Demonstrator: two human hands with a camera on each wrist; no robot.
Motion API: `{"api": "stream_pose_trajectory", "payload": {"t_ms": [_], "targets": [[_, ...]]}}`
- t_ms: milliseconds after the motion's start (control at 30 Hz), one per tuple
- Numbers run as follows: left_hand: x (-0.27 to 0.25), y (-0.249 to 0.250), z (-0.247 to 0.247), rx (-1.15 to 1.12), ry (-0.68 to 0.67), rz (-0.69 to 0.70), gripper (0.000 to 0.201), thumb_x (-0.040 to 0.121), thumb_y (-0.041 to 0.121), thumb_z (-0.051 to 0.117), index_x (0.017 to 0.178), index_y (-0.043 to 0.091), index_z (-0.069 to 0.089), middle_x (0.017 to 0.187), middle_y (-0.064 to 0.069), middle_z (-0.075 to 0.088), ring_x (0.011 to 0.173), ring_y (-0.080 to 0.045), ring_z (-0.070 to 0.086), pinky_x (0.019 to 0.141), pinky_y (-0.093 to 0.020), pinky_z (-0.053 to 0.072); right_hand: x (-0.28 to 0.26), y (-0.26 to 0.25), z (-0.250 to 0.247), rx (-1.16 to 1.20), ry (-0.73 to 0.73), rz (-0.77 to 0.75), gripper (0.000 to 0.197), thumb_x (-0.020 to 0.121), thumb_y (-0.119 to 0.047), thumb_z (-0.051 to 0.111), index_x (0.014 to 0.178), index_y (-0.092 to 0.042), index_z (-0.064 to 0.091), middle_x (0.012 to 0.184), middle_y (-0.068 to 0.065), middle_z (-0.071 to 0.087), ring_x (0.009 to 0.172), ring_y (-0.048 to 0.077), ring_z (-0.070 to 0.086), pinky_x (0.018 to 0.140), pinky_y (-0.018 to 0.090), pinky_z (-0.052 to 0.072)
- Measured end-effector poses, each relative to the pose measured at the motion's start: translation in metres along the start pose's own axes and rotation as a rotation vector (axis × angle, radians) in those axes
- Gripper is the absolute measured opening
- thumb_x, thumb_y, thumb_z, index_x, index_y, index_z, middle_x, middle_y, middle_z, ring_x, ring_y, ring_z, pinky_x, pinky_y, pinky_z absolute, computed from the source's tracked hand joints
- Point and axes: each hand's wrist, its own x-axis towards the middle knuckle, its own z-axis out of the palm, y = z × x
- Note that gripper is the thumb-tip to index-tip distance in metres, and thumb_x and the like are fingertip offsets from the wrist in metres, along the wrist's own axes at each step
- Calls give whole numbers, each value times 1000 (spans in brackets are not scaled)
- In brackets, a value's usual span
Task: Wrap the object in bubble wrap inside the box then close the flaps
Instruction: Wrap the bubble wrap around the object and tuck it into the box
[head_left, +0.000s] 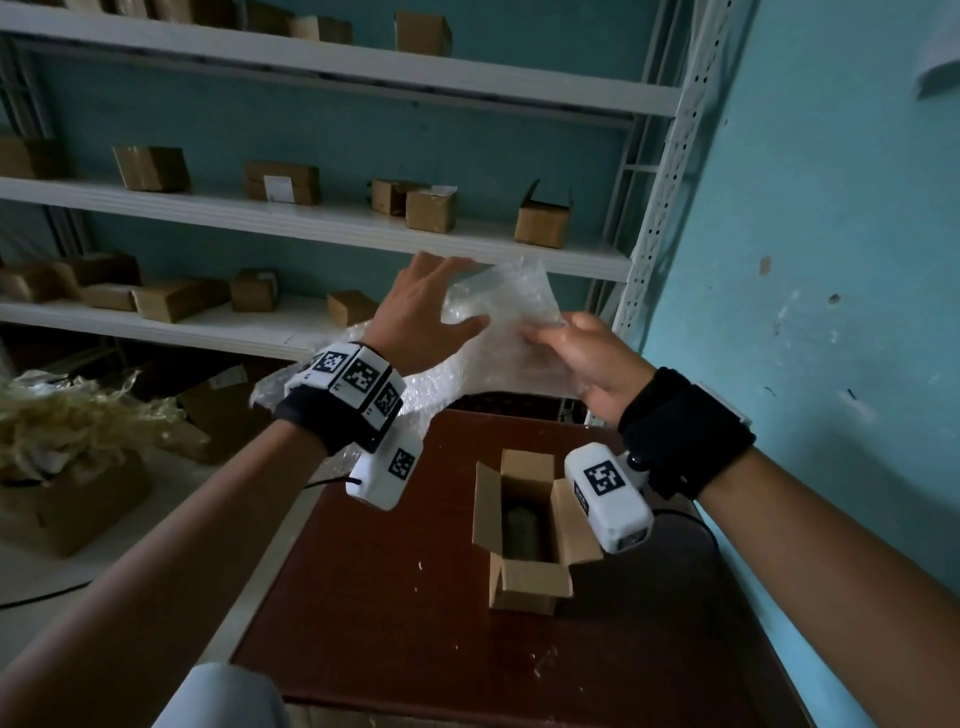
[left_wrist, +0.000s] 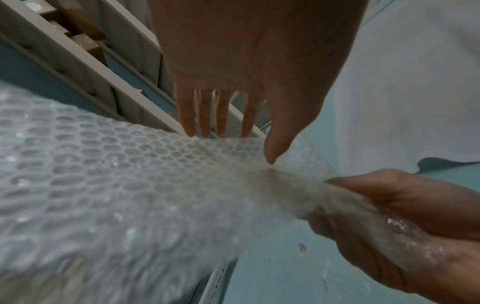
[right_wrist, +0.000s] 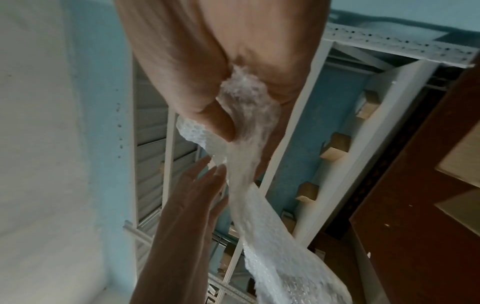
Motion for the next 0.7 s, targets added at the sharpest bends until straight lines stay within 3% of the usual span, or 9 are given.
{"api": "stream_pose_trajectory", "payload": {"t_ms": [100, 167, 367, 533, 700], "targets": [[-5, 1, 17, 24, -84, 45, 60, 86, 41, 65, 140, 24, 44, 140, -6, 43, 127, -24, 43, 106, -44, 38, -4, 24, -5, -13, 0, 54, 32, 93, -25, 62, 122, -12, 62, 113, 4, 71, 108, 21, 65, 96, 40, 51], [-11, 1, 34, 41, -148, 92, 58, 87, 40, 63, 140, 25, 44, 142, -5, 43, 129, -23, 42, 107, -44, 38, -7, 45, -10, -33, 25, 87, 24, 94, -21, 59, 117, -14, 65, 110, 5, 71, 107, 23, 64, 95, 43, 51], [-43, -7, 101, 24, -359, 122, 57, 90, 39, 59, 143, 28, 41, 150, 2, 38, 137, -19, 35, 112, -42, 33, -2, 114, -20, -102, 116, 260, 34, 87, -22, 64, 120, -15, 59, 113, 8, 68, 105, 24, 64, 96, 46, 50], [-69, -11, 146, -24, -490, 77, 58, 91, 32, 61, 144, 25, 40, 153, 4, 33, 139, -20, 33, 112, -36, 30, 2, 153, -20, -150, 158, 363, 31, 91, -6, 48, 121, -9, 49, 114, 13, 61, 106, 27, 59, 92, 40, 51], [-84, -11, 173, 101, -668, 88, 60, 96, 32, 51, 150, 28, 26, 160, 4, 14, 146, -17, 15, 114, -31, 18, -2, 176, -19, -193, 87, 402, 36, 94, -9, 41, 130, -11, 38, 122, 12, 54, 111, 26, 54, 93, 40, 50]]}}
